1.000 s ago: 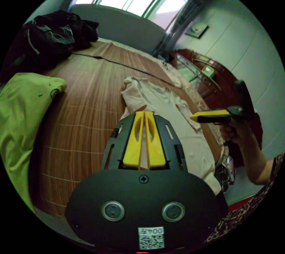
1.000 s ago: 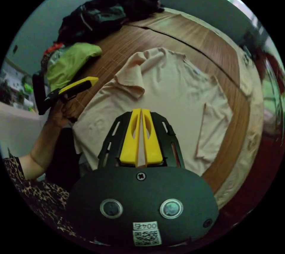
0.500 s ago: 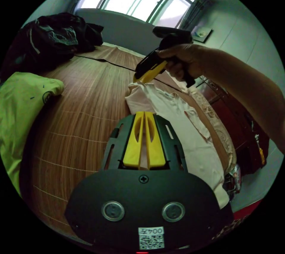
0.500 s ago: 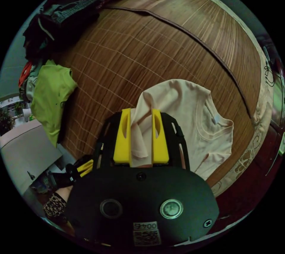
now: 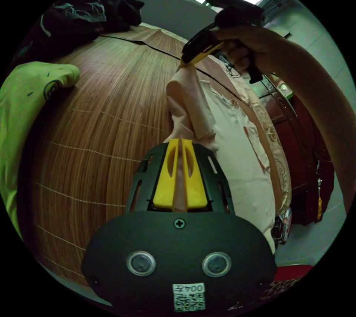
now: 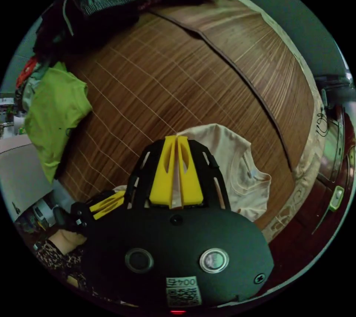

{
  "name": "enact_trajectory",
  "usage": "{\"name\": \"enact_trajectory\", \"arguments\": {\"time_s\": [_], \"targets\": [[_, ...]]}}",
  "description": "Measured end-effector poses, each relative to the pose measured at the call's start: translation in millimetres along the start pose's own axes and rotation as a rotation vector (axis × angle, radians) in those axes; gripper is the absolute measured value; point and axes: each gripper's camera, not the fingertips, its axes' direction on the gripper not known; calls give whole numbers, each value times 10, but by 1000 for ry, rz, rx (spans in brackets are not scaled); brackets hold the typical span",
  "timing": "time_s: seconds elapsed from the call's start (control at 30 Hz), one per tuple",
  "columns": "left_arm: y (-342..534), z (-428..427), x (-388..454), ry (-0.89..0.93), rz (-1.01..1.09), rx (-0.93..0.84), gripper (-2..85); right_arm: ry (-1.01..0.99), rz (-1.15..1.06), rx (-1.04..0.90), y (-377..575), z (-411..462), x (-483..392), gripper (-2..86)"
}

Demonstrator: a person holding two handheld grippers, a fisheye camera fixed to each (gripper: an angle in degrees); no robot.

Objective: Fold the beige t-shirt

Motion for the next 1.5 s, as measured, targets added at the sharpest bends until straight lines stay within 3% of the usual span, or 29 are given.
{"name": "enact_trajectory", "arguments": {"time_s": [0.4,0.57,0.83,0.9,1.1,1.27,1.5], "targets": [[-23,12,-164,76,-59,0,4,-364,331,234,809,458,1209,2],[20,-61,61,57,-37,30,8,-395,393,479,1407,363,1361,-3],[265,36,1638,-328,453,41,9,-227,191,357,2221,557,674,-6],[333,150,1845,-381,495,47,8,-205,167,329,2332,645,543,-4],[256,283,1937,-343,441,44,8,-128,138,279,2512,881,398,37],[230,387,2007,-328,402,42,7,-383,287,312,2783,1018,575,52],[254,514,2088,-291,389,36,7,-498,481,392,3126,1186,734,6]]}}
